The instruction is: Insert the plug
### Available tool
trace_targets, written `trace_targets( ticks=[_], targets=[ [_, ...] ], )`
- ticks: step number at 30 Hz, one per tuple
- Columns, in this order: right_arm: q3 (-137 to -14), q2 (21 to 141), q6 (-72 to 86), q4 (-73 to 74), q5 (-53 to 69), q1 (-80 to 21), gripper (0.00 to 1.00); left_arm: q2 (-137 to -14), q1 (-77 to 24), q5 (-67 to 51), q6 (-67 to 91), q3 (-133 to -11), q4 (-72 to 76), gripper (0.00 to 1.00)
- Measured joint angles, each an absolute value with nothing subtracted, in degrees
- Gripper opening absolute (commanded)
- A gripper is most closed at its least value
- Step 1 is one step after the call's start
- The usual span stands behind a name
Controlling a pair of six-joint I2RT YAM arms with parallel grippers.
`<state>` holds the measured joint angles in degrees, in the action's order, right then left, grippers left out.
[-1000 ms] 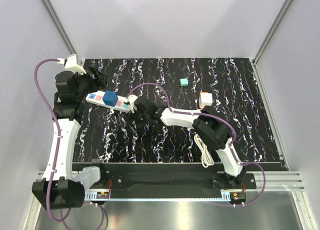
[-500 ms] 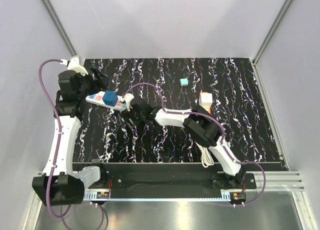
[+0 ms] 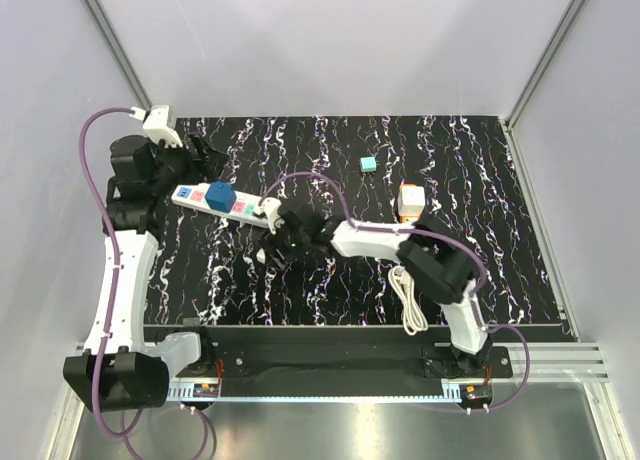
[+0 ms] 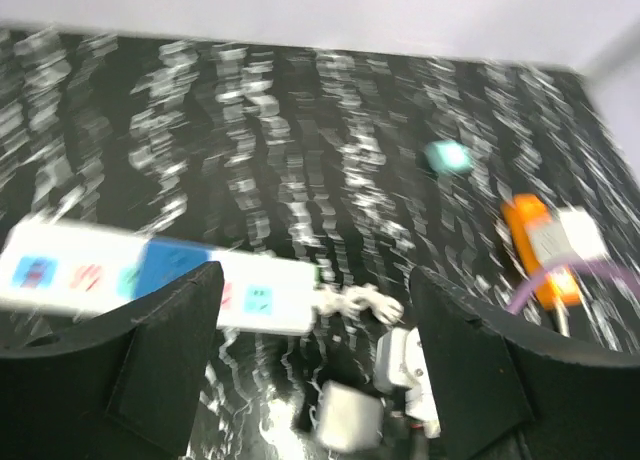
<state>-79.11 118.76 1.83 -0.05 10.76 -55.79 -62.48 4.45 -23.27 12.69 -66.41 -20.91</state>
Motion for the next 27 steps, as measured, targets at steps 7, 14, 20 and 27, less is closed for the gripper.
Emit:
trace_targets(
  ticks=[7, 14, 20, 27],
  targets=[
    [-77.93, 102.43, 11.42, 10.02, 43.35, -45.89, 0.0, -61.76, 2.0, -50.41, 0.86, -61.69, -10.28, 0.73],
    [-73.14, 91.39, 19.2, 13.08, 60.88, -39.86, 0.0, -57.56, 1.04, -74.61, -8.05, -57.71, -1.52, 0.75],
    [-74.83, 87.5, 26.11, 12.56, 68.31, -38.79, 0.0, -56.25, -3.31, -81.56, -15.05, -56.53, 0.45, 0.75],
    [-75.13, 87.5, 42.39, -1.96, 72.64, -38.17, 0.0, -54.83, -5.23, -83.4, -19.44, -55.18, 0.45, 0.75]
  ],
)
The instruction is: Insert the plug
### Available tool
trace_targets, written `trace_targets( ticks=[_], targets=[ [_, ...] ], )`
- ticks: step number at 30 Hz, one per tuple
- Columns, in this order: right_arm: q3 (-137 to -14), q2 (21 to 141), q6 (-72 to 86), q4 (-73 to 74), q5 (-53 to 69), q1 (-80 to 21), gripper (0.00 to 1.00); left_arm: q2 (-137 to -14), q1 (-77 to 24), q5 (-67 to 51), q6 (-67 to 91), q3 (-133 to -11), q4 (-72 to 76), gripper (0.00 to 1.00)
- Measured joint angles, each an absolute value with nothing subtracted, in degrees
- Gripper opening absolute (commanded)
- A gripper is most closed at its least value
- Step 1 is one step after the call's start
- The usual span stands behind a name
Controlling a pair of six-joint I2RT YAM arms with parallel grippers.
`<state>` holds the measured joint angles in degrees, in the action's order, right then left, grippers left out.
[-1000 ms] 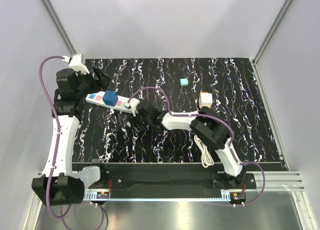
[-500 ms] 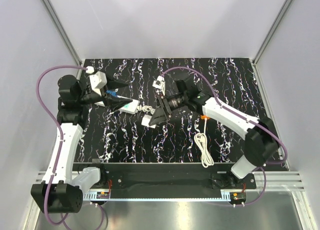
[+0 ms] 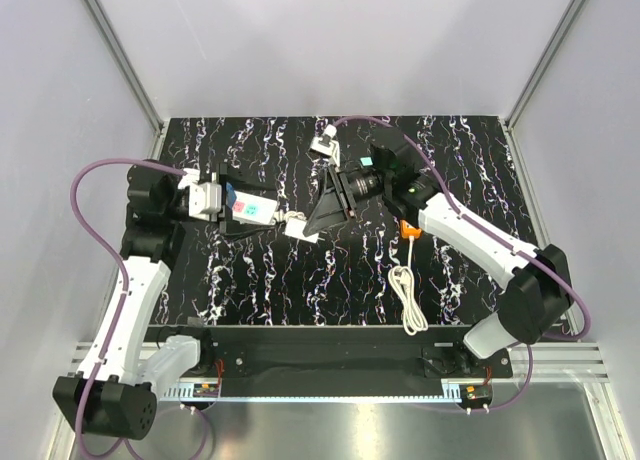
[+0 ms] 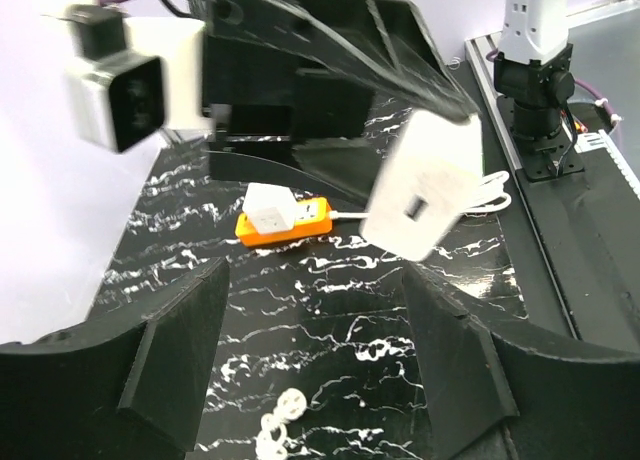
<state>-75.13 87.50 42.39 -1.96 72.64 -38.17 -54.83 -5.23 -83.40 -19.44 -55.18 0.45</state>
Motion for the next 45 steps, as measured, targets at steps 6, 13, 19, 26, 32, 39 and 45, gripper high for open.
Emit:
trace_targets(
  ticks=[6, 13, 19, 26, 32, 39, 45],
  targets=[
    [-74.94, 89.03, 57.74, -19.77, 75.42, -38.17, 0.0, -53.23, -7.79, -83.85, -21.32, -54.57, 0.58, 0.72],
    [-74.63, 95.22, 70.96, -34.85, 77.3, -38.17, 0.0, -53.45, -10.28, -83.88, -22.11, -54.46, 0.47, 0.69],
    [-72.99, 99.66, 80.82, -46.78, 77.71, -38.17, 0.0, -53.45, -11.62, -83.9, -22.59, -53.23, -0.19, 0.67],
    [-72.84, 106.02, 98.39, -67.18, 78.17, -38.17, 0.0, -54.26, -12.38, -83.88, -22.61, -52.23, -0.84, 0.6],
    [-72.84, 107.55, 104.16, -71.88, 78.87, -38.17, 0.0, -56.05, -13.1, -83.92, -22.39, -52.25, -1.52, 0.52],
    [-72.84, 107.61, 106.13, -73.34, 80.31, -38.24, 0.0, -57.82, -13.69, -84.05, -21.43, -52.66, -2.24, 0.06],
    [-72.84, 107.77, 107.37, -74.04, 80.29, -38.26, 0.39, -58.43, -13.82, -84.25, -21.45, -53.8, -3.88, 0.0]
  ],
)
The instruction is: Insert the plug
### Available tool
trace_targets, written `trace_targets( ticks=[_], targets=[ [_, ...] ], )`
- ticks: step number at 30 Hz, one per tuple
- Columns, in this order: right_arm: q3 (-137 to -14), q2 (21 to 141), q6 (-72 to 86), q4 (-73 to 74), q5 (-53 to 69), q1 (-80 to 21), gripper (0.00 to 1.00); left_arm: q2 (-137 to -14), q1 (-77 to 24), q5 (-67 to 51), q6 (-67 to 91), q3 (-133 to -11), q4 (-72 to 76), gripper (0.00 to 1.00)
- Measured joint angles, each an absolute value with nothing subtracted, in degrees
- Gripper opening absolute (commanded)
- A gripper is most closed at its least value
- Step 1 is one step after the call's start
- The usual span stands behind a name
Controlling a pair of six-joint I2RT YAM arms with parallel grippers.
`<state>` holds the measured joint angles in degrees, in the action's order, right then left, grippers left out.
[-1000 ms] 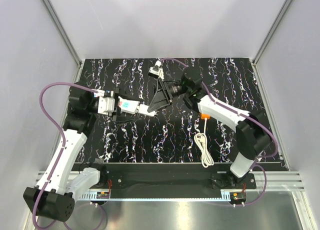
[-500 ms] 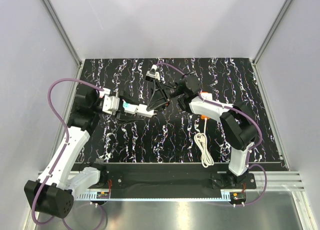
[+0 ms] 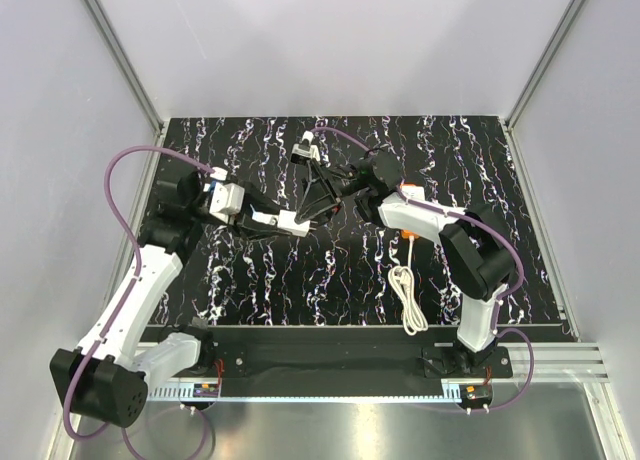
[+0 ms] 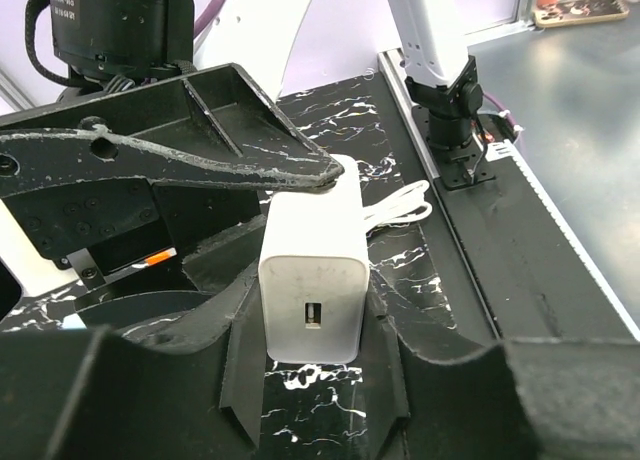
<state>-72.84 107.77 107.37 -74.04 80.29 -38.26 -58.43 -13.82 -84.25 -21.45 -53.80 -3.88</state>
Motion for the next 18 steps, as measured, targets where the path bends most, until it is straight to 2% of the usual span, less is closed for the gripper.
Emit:
trace_targets(
  ticks=[4, 12, 18],
  targets=[
    [-73.1, 107.96, 108.6, -74.15, 80.18, -38.13, 0.7, -59.13, -13.8, -84.27, -21.41, -54.83, -5.8, 0.0],
    [-76.64, 108.05, 104.16, -71.11, 78.91, -33.04, 0.78, -59.35, -13.26, -77.23, -17.67, -57.91, -11.07, 0.0],
    [-77.91, 100.88, 82.65, -43.05, 73.69, -21.58, 0.79, -62.43, -7.16, -64.93, -13.82, -63.48, -23.51, 0.0]
  ],
)
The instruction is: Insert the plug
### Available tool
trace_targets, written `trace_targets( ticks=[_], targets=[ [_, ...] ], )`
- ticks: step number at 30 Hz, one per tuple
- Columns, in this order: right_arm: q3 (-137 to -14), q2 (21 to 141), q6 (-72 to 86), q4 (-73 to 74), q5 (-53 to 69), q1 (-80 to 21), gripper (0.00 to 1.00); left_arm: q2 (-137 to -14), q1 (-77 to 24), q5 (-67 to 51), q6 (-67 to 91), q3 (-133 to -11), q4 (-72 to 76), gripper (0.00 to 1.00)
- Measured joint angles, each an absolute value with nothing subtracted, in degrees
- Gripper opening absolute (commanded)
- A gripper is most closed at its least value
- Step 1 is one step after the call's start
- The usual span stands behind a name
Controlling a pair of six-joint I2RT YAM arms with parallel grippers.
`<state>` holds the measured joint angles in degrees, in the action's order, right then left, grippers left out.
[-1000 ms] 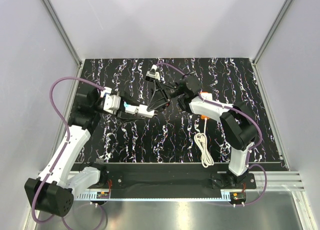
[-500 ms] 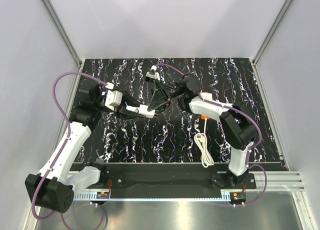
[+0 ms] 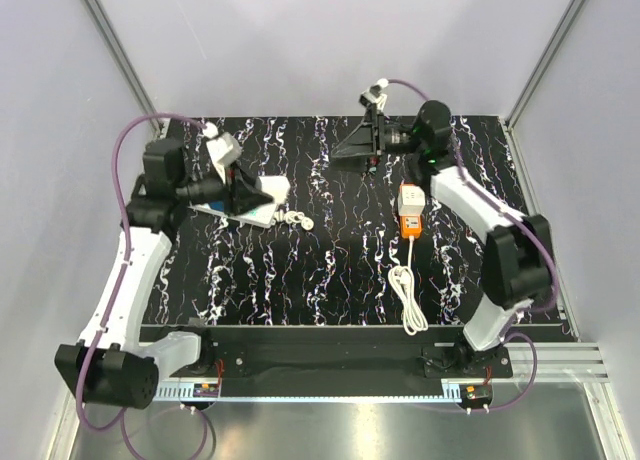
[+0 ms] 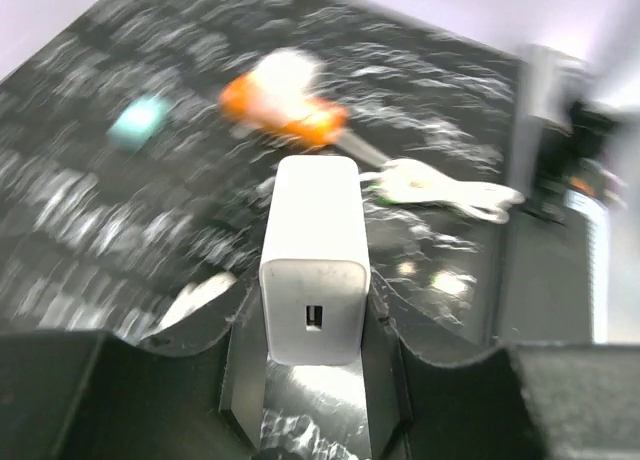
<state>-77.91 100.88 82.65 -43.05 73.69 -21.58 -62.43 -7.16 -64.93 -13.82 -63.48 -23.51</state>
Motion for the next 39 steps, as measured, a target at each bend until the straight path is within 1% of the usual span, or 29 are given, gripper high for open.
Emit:
trace_targets(
  ticks=[3, 5, 9, 14, 16, 17, 20, 26, 30, 39],
  targets=[
    [-78.0, 94.52, 68.27, -24.43, 67.61, -20.05, 0.8, -65.45, -3.22, -52.9, -14.15, -69.84, -31.94, 0.0],
    [-77.3, 90.83, 61.56, -16.14, 64.27, -20.36, 0.8, -67.37, -1.21, -45.82, -14.44, -74.28, -37.06, 0.0],
    [-67.96, 82.26, 52.18, -7.09, 57.45, -20.95, 0.81, -74.81, 2.52, -32.05, -15.25, -86.19, -46.46, 0.0],
    [-56.27, 78.32, 46.5, -0.69, 51.51, -21.02, 0.83, -85.43, 5.1, -21.23, -16.29, -96.66, -53.54, 0.0],
    [-53.3, 77.58, 44.88, 1.89, 49.76, -20.99, 0.86, -90.54, 6.37, -18.96, -16.84, -99.83, -55.33, 0.0],
    [-52.31, 76.95, 44.18, 3.09, 48.95, -20.99, 0.91, -93.03, 7.01, -17.72, -17.26, -101.03, -55.94, 0.0],
    [-51.03, 74.08, 42.61, 4.84, 47.66, -21.02, 1.0, -99.48, 8.38, -15.35, -19.11, -103.15, -57.43, 0.0],
    [-50.92, 68.77, 39.55, 5.06, 47.51, -21.02, 1.0, -108.95, 8.6, -11.22, -21.37, -104.44, -59.88, 0.0],
    [-49.8, 68.64, 38.33, 5.32, 47.48, -21.02, 1.0, -112.2, 8.51, -8.73, -22.61, -105.19, -61.43, 0.0],
    [-48.62, 69.58, 36.29, 6.31, 47.75, -20.99, 1.0, -118.98, 9.28, -5.69, -23.94, -110.89, -63.4, 0.0]
  ],
)
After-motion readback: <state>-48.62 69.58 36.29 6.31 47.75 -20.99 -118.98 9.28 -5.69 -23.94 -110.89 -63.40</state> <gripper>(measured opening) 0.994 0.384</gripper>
